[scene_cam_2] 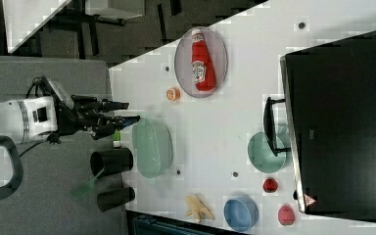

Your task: Drag strainer left to right.

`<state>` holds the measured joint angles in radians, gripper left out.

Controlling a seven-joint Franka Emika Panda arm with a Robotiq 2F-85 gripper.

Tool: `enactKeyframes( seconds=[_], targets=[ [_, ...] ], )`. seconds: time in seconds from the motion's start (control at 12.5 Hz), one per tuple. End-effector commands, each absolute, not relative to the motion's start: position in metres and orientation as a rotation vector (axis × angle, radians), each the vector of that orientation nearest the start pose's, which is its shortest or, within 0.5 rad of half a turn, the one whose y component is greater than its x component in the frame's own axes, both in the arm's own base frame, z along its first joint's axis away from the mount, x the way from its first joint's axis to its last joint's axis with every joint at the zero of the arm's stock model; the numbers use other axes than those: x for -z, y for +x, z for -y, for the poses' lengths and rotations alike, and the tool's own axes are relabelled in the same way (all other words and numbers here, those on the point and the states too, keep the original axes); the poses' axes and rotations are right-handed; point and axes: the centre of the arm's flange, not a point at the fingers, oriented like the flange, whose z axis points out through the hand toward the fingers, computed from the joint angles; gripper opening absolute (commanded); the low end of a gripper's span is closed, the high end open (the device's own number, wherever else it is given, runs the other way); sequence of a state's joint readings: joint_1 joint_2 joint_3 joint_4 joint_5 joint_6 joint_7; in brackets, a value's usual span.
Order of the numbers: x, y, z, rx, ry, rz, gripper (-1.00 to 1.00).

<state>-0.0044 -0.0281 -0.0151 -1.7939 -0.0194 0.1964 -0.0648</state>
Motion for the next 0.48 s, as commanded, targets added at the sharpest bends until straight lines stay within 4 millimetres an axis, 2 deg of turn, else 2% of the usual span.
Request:
enactKeyframes(
  seconds=[0.08,0.24,0.32,0.48],
  targets=[
    [-0.636,0.413,0.036,0.022,-2.831,-1.389,0.59],
    [-0.635,0.413,0.036,0.022,-2.830,-1.389,0.99],
    [-0.634,0.414,0.031,0.020,-2.837,-1.376,1.00],
    [-0.624,0.421,0.001,-0.003,-2.875,-1.309,1.00]
  ],
)
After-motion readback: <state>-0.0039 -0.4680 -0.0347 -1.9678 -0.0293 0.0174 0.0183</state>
